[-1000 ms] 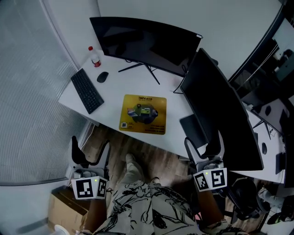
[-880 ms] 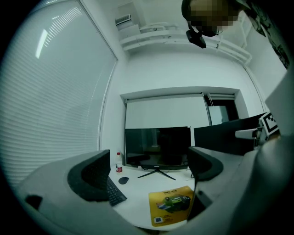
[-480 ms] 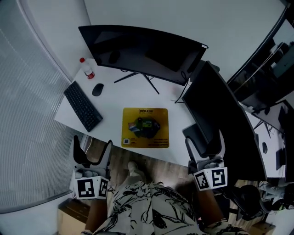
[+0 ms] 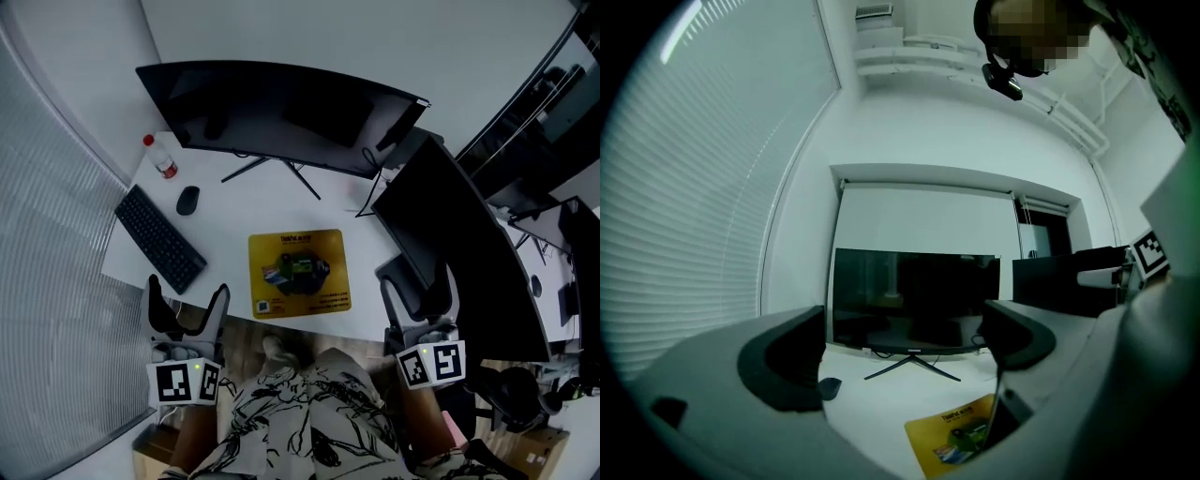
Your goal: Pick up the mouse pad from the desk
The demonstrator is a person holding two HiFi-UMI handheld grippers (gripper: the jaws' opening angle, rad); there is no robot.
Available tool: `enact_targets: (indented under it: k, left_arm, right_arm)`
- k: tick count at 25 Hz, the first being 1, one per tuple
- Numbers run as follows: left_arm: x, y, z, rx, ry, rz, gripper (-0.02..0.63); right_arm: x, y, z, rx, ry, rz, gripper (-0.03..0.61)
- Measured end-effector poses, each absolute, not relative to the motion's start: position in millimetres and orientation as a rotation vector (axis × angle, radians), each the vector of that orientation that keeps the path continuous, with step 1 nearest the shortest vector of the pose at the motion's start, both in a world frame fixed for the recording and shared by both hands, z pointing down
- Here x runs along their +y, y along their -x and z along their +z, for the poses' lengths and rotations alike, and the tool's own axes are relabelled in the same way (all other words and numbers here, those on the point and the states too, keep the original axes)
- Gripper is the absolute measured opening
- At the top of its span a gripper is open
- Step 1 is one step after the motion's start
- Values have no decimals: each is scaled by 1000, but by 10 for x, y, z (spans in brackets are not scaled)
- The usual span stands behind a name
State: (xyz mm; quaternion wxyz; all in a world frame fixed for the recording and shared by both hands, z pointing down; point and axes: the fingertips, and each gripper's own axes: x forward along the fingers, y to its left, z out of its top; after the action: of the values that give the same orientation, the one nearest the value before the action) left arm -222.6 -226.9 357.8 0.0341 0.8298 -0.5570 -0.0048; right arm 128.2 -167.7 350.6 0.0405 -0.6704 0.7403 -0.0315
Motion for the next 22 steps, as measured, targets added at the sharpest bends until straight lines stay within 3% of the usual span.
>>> enact_targets:
  k: [22]
  left_arm:
    - [-3018, 1708, 4276, -1534, -2439, 120, 515]
  right_arm:
    - [-2645, -1352, 4173, 2483, 1903, -335, 483]
